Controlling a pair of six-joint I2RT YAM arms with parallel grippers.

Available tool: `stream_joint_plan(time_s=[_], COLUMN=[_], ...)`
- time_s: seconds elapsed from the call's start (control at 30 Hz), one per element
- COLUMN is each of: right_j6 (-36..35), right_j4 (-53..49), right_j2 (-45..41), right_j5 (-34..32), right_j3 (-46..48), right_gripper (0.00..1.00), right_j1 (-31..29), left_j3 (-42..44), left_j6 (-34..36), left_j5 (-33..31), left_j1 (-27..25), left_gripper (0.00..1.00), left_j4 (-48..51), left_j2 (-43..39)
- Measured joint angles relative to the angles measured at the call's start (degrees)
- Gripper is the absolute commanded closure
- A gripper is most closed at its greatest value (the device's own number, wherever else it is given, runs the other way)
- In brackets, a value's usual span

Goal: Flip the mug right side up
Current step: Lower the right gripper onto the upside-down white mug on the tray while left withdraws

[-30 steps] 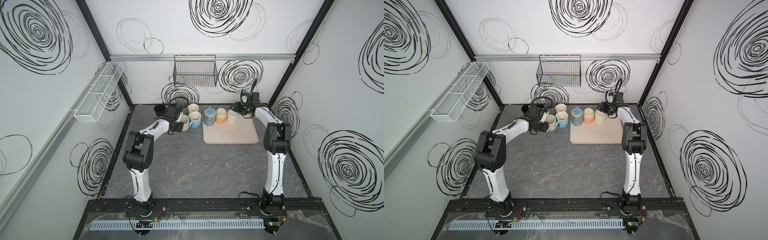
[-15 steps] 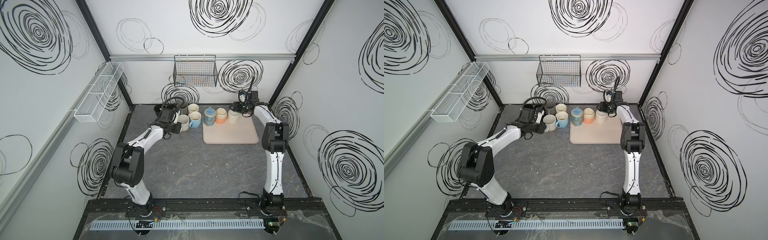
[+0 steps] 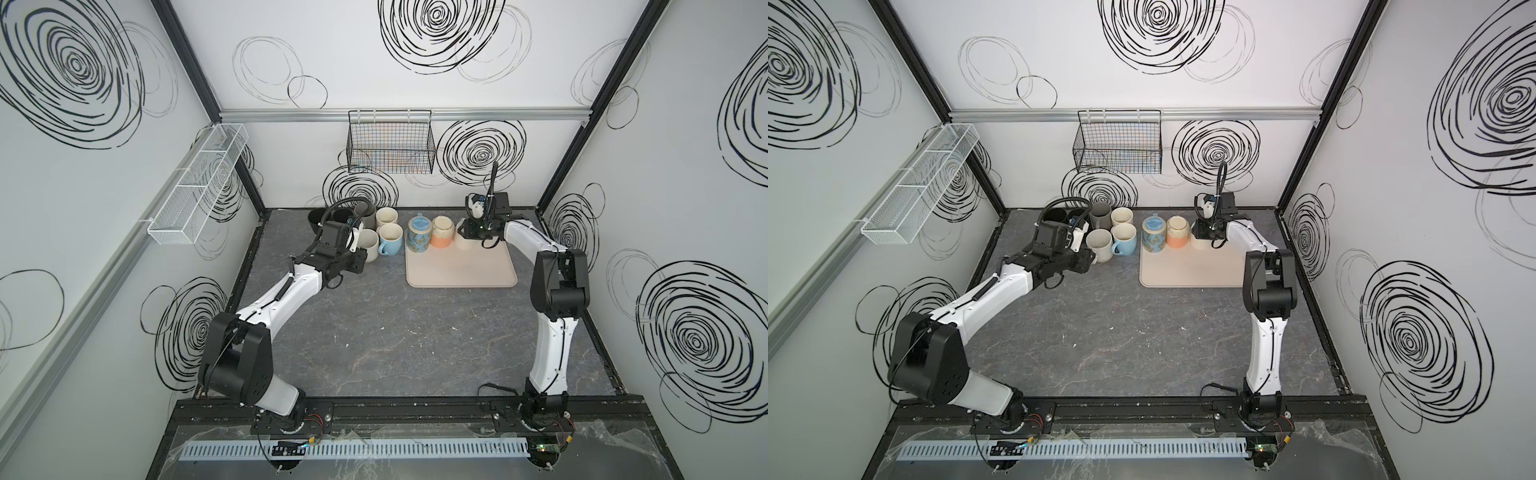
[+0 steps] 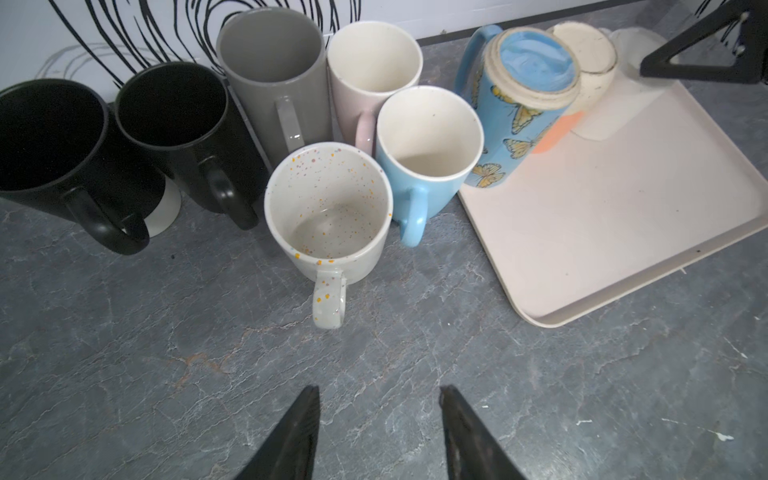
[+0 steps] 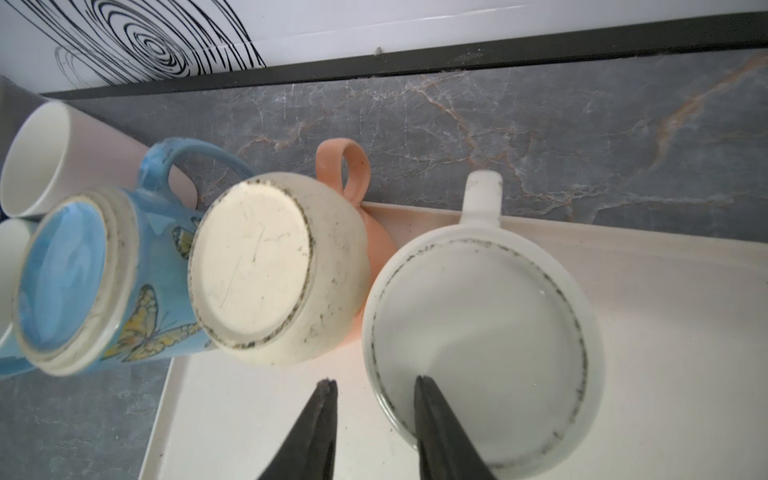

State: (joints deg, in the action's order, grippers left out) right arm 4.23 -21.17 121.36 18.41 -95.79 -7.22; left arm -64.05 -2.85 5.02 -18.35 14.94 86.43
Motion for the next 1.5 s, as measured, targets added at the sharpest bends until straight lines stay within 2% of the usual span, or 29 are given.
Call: stream_joint_plan(time_s=[0.33,0.47,0.63,0.83,1.1,1.27,1.5], right_j6=[-0.9,-0.9,-0.8,-0.7,1.6,2.0,1.0], right_j4=[0.2,-3.0,-8.6,-13.2,-21.5,-26.5,-29.9], right_j2=[-10.6,-14.7,-16.4,-15.1,3.5,10.4,11.7], right_j5=[-1.0,-2.8,-5.2,-7.7,-10.6,-10.6,-10.6], right_j3=[13.6,17.1,16.8,9.7,-14.2,-19.7,-21.5], right_gripper=[0.67,0.62,0.56,0.5,0.47,0.47,0.49], right_j1=[-1.0,-1.0,-1.0,-0.8,-0.3,-0.8,-4.3], left_j3=[2.1,2.3,2.3,2.3,4.2,5.5,6.6], left_j6=[-2.9,-4.2,-5.6,-7.2,-8.8,-9.2,-9.4], left_j5=[-1.6,-2.4,-3.1,-3.7,-5.0,-5.8,-7.1], left_j1=[-5.9,-8.4,-11.8,-14.4,-15.8,-15.9,-15.8], left_gripper=[0.47,0.47,0.46,0.46,0.45,0.45,0.45], left_j4=[-1.4,-2.4,-4.3,-6.4,-7.8,-7.8,-7.8], left_j2=[-2.4,-2.4,-1.6,0.4,0.6,0.4,-0.9])
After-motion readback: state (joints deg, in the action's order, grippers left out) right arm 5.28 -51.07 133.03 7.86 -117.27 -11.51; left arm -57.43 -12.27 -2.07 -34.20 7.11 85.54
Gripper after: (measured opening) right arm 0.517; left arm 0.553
